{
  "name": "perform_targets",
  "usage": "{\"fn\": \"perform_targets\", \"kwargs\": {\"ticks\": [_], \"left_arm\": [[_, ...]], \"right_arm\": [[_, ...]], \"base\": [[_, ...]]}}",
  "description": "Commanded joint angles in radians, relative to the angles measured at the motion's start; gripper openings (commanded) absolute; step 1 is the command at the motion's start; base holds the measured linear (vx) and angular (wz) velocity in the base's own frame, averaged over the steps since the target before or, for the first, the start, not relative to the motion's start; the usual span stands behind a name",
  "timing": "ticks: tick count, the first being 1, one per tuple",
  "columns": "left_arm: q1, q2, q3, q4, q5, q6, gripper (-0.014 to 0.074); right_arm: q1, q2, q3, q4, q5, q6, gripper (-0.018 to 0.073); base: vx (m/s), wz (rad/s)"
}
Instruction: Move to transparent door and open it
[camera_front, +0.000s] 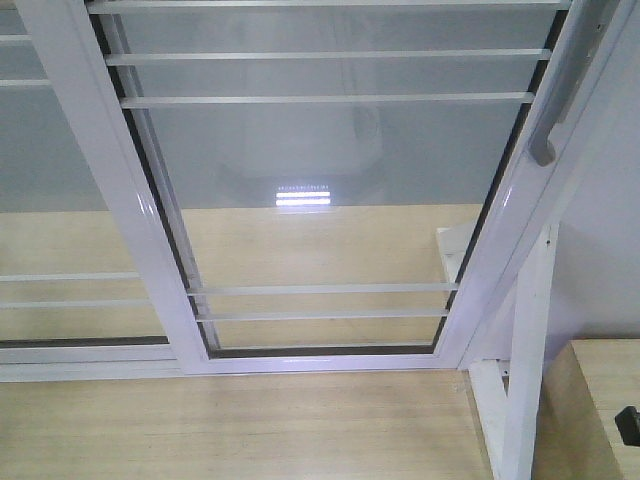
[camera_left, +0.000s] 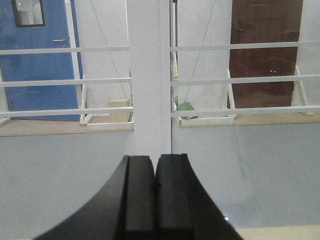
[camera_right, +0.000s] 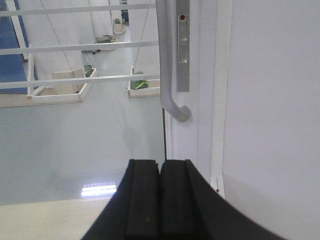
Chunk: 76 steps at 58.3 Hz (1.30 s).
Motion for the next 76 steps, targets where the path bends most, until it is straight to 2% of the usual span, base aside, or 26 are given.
{"fn": "perform_targets", "kwargs": {"ticks": [1,39,46,52,66,71,76], "left_arm": [[0.004,-0.013,0.015,-0.001,-0.070,-0.007,-0.0006],[0.004,-0.013,0.015,-0.001,-0.070,-0.007,-0.0006],[0.004,-0.013,0.015,-0.001,-0.074,-0.007,-0.0006],[0.004,-0.013,0.015,0.001,-0.149,0.039,-0.0006],[0.004,-0.013,-0.006,0.000,-0.290,0.030,-0.0006],[0.004,-0.013,-0.050,-0.001,-0.269,0.031,-0.0006],[0.004,0.011,-0.116,-0.001,-0.196,0.046,-0.0006]], "right_arm": [[-0.001,-0.006,0.005,-0.005,-0.079,-0.007,-0.0009],[-0.001,-0.006,0.005,-0.005,-0.079,-0.007,-0.0009],[-0.001,-0.006,0.005,-0.005,-0.123,-0.004,-0.0009],[-0.001,-0.006,0.004,-0.005,-0.189,-0.004,-0.0009],[-0.001,-0.006,0.001,-0.015,-0.361,-0.016,-0.0009],[-0.001,-0.002,-0.027,-0.015,-0.361,-0.016,-0.0009],[-0.001,0.033,-0.096,-0.016,-0.296,-0.043,-0.0009]], "base": [[0.00,0.00],[0.00,0.00],[0.00,0.00],[0.00,0.00],[0.00,0.00],[0.00,0.00],[0.00,0.00]]}}
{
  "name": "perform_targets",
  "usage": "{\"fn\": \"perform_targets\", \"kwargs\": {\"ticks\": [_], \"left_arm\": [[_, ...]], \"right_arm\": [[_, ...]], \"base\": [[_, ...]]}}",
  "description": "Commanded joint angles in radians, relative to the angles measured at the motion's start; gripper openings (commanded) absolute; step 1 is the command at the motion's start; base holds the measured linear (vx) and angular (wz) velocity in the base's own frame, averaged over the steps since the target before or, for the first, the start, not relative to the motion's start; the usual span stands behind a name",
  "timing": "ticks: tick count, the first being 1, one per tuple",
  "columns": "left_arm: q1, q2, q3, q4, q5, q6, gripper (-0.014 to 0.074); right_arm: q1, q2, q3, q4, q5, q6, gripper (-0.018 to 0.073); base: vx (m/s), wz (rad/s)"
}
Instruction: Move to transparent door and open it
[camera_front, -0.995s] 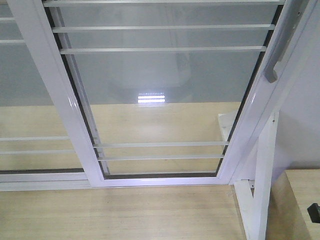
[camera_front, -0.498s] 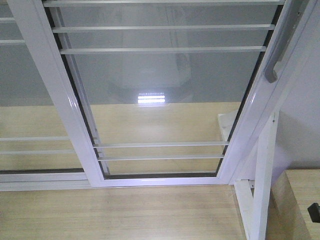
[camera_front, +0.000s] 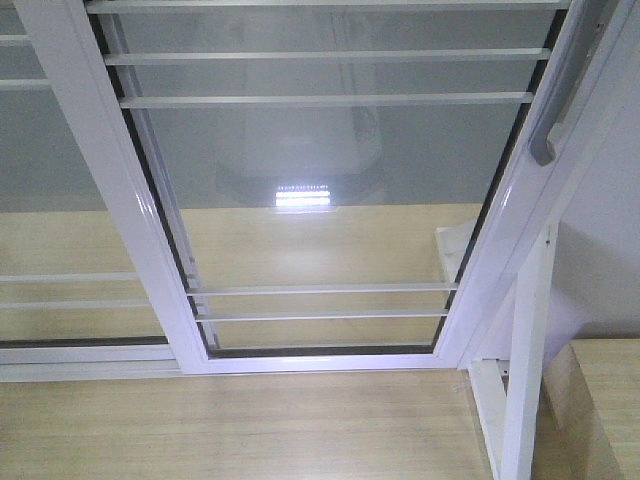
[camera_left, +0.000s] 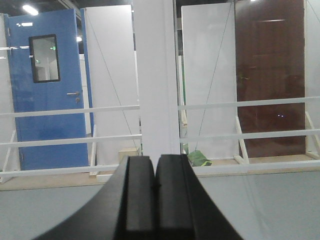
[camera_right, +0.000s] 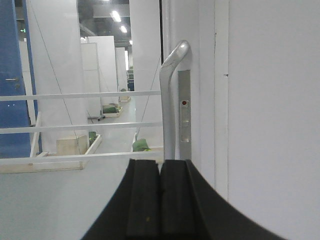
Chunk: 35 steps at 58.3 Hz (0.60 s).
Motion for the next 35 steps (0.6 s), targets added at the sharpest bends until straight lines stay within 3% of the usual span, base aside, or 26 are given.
{"fn": "perform_targets", "kwargs": {"ticks": [1,10,24,35], "left_arm": [[0.001,0.027,-0.101,-0.002,-0.023,0.016,-0.0006],[0.001,0.256,-0.233,-0.003,-0.042,0.025,-0.0006],[0.000,0.802,-0.563,-0.022,-0.116,0.017,-0.0006],[0.000,1.022,-0.728,-0.020,-0.186,0.017,-0.0006]], "right_arm": [[-0.001,0.050,-0.103,-0.012,-0.030,-0.049,-0.0009],[-0.001,0.282,-0.278,-0.007,0.011,-0.186,-0.0009],[-0.001,0.794,-0.580,0.000,-0.080,-0.179,-0.0009],[-0.001,1.005,-0.669,0.000,-0.235,-0.138,-0.0009]], "base": [[0.00,0.00],[0.00,0.00],[0.00,0.00],[0.00,0.00]]}}
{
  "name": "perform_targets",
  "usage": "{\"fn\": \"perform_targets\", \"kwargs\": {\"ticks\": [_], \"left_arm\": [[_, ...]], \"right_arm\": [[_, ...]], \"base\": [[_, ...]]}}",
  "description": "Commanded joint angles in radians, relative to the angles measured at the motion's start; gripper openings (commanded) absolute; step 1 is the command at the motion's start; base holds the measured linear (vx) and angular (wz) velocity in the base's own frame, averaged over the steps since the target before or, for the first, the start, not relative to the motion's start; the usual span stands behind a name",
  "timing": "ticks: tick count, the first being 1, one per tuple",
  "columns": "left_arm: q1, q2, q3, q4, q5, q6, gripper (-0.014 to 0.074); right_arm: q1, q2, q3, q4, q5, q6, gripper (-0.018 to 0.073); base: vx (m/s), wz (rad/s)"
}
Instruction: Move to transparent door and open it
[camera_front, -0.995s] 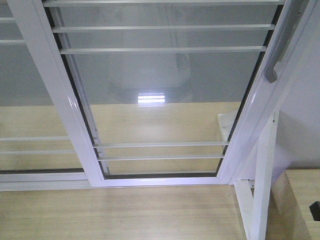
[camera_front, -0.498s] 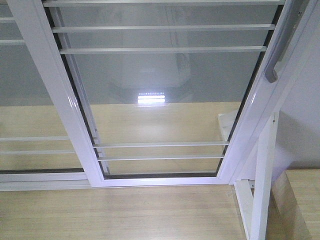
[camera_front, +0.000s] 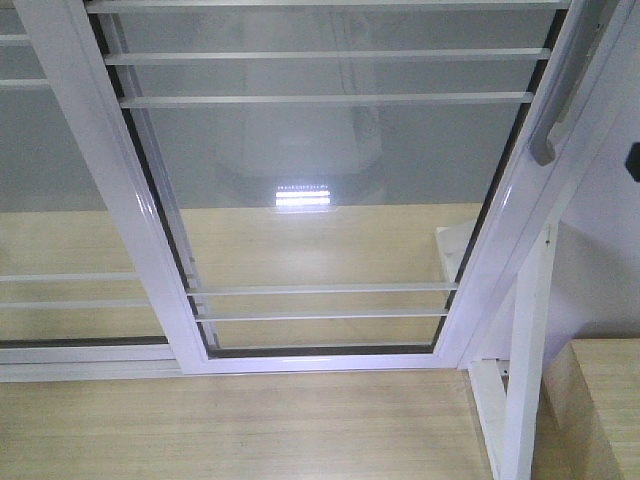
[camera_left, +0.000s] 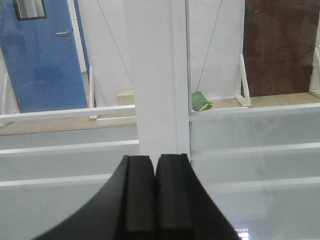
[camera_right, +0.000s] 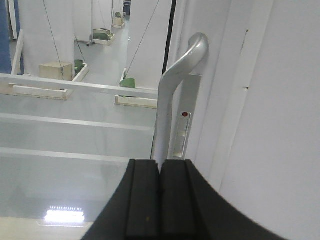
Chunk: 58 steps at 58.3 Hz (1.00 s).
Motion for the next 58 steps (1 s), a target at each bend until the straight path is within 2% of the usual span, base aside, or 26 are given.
{"fn": "perform_targets", "kwargs": {"ticks": [1,8,16,27,36,51,58], "left_arm": [[0.000,0.063,-0.090,-0.007,-0.134,-0.008,-0.0006],[0.000,0.111,-0.107,-0.007,-0.153,-0.008,-0.0006],[0.000,0.136,-0.107,-0.007,-0.181,-0.008,0.0011],[0.000,0.136,-0.107,-0.007,-0.202,-0.008,0.0105],[0.000,0.136,-0.107,-0.007,-0.204,-0.008,0.0239],[0.000,0.136,-0.107,-0.006,-0.212,-0.007,0.0547],[0.000,0.136,-0.107,-0.006,-0.213,-0.008,0.0609]], "right_arm": [[-0.001,0.066,-0.055,-0.002,-0.165,0.031,-0.0009],[-0.001,0.103,-0.055,-0.002,-0.195,0.089,-0.0009],[-0.001,0.107,-0.055,-0.002,-0.195,0.091,-0.0002],[-0.001,0.105,-0.055,-0.003,-0.210,0.090,0.0061],[-0.001,0.105,-0.055,-0.003,-0.233,0.091,0.0192],[-0.001,0.106,-0.055,-0.003,-0.239,0.091,0.0536],[-0.001,0.115,-0.055,-0.002,-0.287,0.090,0.0601]], "base": [[0.00,0.00],[0.00,0.00],[0.00,0.00],[0.00,0.00],[0.00,0.00],[0.00,0.00],[0.00,0.00]]}}
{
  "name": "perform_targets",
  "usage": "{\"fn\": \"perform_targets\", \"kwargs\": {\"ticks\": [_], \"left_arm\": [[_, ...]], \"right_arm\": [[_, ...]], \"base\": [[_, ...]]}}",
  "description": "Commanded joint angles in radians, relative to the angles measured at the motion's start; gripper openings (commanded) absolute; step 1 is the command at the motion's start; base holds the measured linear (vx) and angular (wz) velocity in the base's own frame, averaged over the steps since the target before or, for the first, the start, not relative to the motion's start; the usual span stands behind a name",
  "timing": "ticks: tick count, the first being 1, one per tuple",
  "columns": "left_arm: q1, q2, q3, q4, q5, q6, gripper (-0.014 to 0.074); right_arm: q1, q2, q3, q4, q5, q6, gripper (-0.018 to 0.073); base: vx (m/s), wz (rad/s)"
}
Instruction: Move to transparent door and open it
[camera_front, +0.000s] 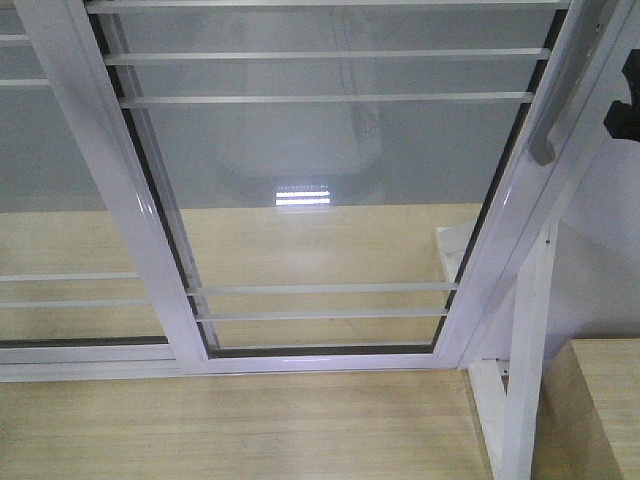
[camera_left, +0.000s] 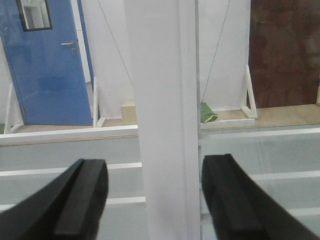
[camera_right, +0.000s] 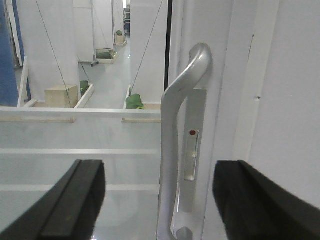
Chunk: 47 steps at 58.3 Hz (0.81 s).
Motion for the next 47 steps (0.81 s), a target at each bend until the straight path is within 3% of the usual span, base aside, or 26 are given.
{"fn": "perform_targets", "kwargs": {"ticks": [1,12,30,39,47], "left_arm": [[0.000,-0.016,-0.035,-0.006,-0.090,-0.008,0.0611],[0.000,-0.016,-0.035,-0.006,-0.090,-0.008,0.0567],[0.000,-0.016,-0.035,-0.006,-0.094,-0.008,0.0379],[0.000,-0.016,-0.035,-0.006,-0.096,-0.005,0.0315],[0.000,-0.016,-0.035,-0.005,-0.097,-0.004,0.0313]], "right_arm": [[-0.001,-0.002,-0.038,-0.003,-0.133,0.003,0.0600],[-0.001,0.052,-0.038,-0.003,-0.176,0.000,0.0532],[-0.001,0.137,-0.038,-0.002,-0.303,-0.001,0.0321],[-0.004,0.193,-0.038,0.027,-0.348,-0.003,0.0310],[-0.010,0.244,-0.038,0.047,-0.382,-0.002,0.0336]], "base": [[0.00,0.00],[0.00,0.00],[0.00,0.00],[0.00,0.00],[0.00,0.00]]}}
